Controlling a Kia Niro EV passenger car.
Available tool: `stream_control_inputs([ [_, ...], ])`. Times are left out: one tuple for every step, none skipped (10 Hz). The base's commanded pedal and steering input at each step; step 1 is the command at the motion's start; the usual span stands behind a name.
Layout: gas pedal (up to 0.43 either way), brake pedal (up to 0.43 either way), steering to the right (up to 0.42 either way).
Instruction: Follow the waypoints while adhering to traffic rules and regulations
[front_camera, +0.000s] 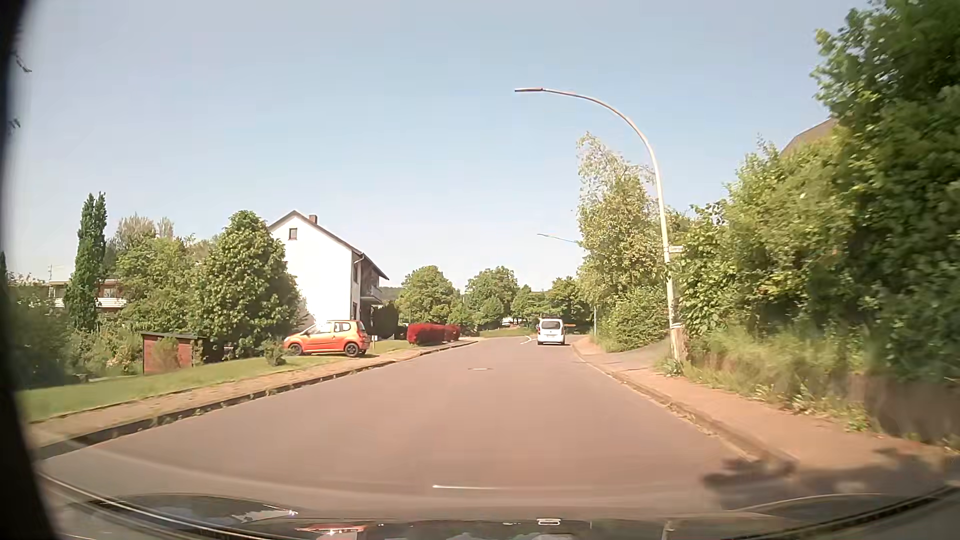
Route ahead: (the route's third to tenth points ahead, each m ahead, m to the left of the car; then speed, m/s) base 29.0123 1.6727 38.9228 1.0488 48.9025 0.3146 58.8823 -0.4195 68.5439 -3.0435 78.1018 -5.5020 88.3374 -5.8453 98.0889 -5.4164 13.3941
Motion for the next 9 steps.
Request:
stream_control_inputs([
  [0.197, 0.000, 0.018],
  [0.197, 0.000, 0.017],
  [0.197, 0.000, 0.017],
  [0.197, 0.000, 0.017],
  [0.197, 0.000, 0.016],
  [0.197, 0.000, 0.015],
  [0.197, 0.000, 0.015],
  [0.197, 0.000, 0.015],
  [0.197, 0.000, 0.013],
])
